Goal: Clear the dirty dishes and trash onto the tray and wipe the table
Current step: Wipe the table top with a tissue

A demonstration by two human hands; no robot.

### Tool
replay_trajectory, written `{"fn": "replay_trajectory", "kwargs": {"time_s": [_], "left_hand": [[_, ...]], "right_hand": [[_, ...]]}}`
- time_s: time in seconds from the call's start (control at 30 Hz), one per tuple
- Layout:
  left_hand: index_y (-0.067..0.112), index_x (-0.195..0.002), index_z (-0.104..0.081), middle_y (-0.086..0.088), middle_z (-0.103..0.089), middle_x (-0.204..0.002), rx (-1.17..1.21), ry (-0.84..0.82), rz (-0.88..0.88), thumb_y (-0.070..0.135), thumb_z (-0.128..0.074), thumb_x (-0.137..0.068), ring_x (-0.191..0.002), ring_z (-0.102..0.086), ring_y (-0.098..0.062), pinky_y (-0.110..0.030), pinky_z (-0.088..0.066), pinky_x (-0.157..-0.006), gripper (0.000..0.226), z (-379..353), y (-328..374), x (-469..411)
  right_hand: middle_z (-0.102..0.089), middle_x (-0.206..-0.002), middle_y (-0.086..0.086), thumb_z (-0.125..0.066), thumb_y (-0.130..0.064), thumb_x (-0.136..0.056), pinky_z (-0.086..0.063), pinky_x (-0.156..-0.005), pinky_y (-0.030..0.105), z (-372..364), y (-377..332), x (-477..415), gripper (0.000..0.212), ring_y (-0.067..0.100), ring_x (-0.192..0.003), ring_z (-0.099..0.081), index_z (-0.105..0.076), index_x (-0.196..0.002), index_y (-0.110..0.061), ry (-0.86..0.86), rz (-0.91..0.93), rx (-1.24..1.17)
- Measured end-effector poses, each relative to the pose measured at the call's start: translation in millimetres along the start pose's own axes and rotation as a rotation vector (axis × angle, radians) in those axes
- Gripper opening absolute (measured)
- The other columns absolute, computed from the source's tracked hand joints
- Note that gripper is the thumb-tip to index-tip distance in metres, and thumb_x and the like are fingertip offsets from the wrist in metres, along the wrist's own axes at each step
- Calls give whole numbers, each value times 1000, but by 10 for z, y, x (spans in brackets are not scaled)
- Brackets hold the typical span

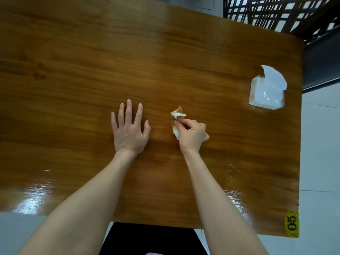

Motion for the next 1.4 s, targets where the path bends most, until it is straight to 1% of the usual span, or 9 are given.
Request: {"fn": "replay_trajectory", "kwargs": {"time_s": [0.17,0.27,0.43,0.6,0.7,0.87,1.03,1.23,1.4], "left_hand": [[24,-150,-29,-11,-20,-159,-4,-2,13,49,-28,-96,-147,-12,-29,-49,-2,-117,60,-6,-22,18],[24,-150,-29,-10,-20,-159,-1,3,14,50,-27,-96,-147,-12,-29,-49,-3,-118,60,1,-36,16],[24,-150,-29,-10,-21,-159,-10,7,9,51,-27,-96,-147,-13,-30,-49,-2,-117,60,-4,-25,14],[27,-152,-24,-8,-14,-161,38,-56,6,51,-25,-98,-148,-6,-27,-46,4,-117,59,25,-33,17],[26,-151,-28,-7,-16,-161,146,-75,-56,50,-22,-96,-149,-6,-24,-42,7,-117,60,136,-125,99],[22,-148,-36,-10,-24,-158,171,-59,-96,46,-27,-97,-147,-13,-27,-44,2,-118,57,286,-743,532],[18,-146,-40,-12,-28,-156,134,-90,-141,42,-35,-96,-146,-16,-30,-46,0,-118,55,308,-1306,993],[18,-148,-35,-13,-22,-158,41,-117,-162,45,-33,-95,-147,-13,-32,-49,1,-117,59,306,-1721,1204],[23,-152,-26,-11,-17,-160,-13,-142,-179,49,-24,-96,-147,-9,-31,-50,1,-117,61,231,-1801,1247]], "right_hand": [[-55,-78,-25,-72,-33,-83,-16,-83,31,9,59,20,15,3,-95,-35,-74,-98,-28,6,-3,-39],[-59,-85,-21,-71,-33,-84,-14,-81,29,-13,47,-12,20,3,-97,-36,-74,-103,-27,5,15,-40],[-67,-98,-14,-70,-33,-86,-18,-88,32,-20,79,6,25,3,-100,-37,-73,-109,-23,22,29,-13],[-67,-95,-13,-68,-33,-87,-22,-90,35,-96,50,308,23,6,-101,-41,-74,-107,-23,8,51,44],[-68,-95,-11,-69,-32,-87,-19,-85,32,-40,120,450,23,8,-102,-42,-74,-106,-21,80,-23,31],[-66,-96,-11,-67,-28,-89,-16,-86,30,-351,15,969,23,6,-100,-39,-73,-109,-18,107,-70,4],[-60,-88,-17,-68,-26,-88,-12,-75,23,-731,-61,1585,21,5,-97,-39,-73,-107,-20,110,-61,-4],[-64,-92,-11,-68,-25,-88,-23,-87,32,-530,149,1797,22,12,-104,-44,-73,-109,-17,276,-226,-78],[-65,-91,-9,-67,-27,-89,-13,-76,24,-975,-45,2126,21,9,-98,-42,-72,-108,-21,139,-122,-39]]}}
Point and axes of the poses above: each hand's wrist, its own x-axis away from the middle knuckle, its own z-axis out of the back of the hand, y = z × x, the point moved 8 cm from there along -x, towards the middle knuckle
